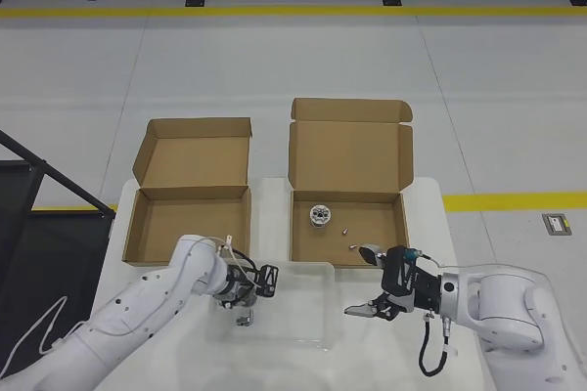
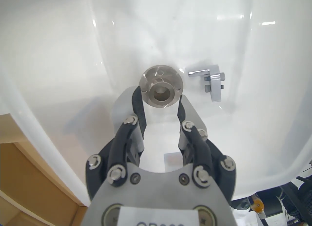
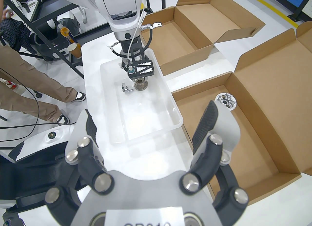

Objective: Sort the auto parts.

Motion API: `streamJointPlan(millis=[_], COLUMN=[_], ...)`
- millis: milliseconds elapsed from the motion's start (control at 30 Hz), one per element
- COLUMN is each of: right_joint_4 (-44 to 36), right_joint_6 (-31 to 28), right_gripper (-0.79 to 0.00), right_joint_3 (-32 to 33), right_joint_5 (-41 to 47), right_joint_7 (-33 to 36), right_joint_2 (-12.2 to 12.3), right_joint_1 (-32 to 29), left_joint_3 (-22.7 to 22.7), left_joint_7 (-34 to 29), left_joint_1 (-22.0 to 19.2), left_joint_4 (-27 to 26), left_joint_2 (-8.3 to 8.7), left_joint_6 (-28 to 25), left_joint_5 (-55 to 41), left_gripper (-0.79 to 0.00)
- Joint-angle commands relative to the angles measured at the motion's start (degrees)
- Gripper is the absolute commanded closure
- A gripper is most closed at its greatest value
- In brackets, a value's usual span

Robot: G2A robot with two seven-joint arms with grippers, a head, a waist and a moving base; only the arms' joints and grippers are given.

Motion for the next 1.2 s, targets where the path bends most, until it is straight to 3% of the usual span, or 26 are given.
streamJointPlan(millis=[0, 567, 833, 967, 1067, 1100, 1167], right_joint_4=[0.0, 0.0, 0.0, 0.0, 0.0, 0.0, 0.0], right_joint_6=[0.0, 0.0, 0.0, 0.0, 0.0, 0.0, 0.0], right_gripper=[-0.785, -0.785, -0.785, -0.785, -0.785, -0.785, -0.785], right_joint_3=[0.0, 0.0, 0.0, 0.0, 0.0, 0.0, 0.0], right_joint_5=[0.0, 0.0, 0.0, 0.0, 0.0, 0.0, 0.0], right_joint_7=[0.0, 0.0, 0.0, 0.0, 0.0, 0.0, 0.0], right_joint_2=[0.0, 0.0, 0.0, 0.0, 0.0, 0.0, 0.0], right_joint_1=[0.0, 0.0, 0.0, 0.0, 0.0, 0.0, 0.0], left_joint_3=[-0.1, 2.3, 3.5, 3.8, 3.8, 3.8, 3.5], left_joint_7=[0.4, 3.2, 3.8, 4.1, 4.7, 4.7, 5.2], left_joint_1=[0.1, -0.8, -1.7, -2.0, -2.2, -2.3, -2.4], left_joint_4=[0.3, 3.7, 5.1, 5.5, 5.3, 5.0, 4.4], left_joint_2=[-0.23, -2.11, -2.56, -2.63, -2.59, -2.51, -2.25], left_joint_6=[0.0, 0.0, 0.0, 0.0, 0.0, 0.0, 0.0], left_joint_5=[0.5, 1.3, 1.1, 1.0, 0.8, 0.9, 0.6], left_gripper=[-0.372, -0.363, -0.299, -0.215, -0.111, 0.0, 0.0])
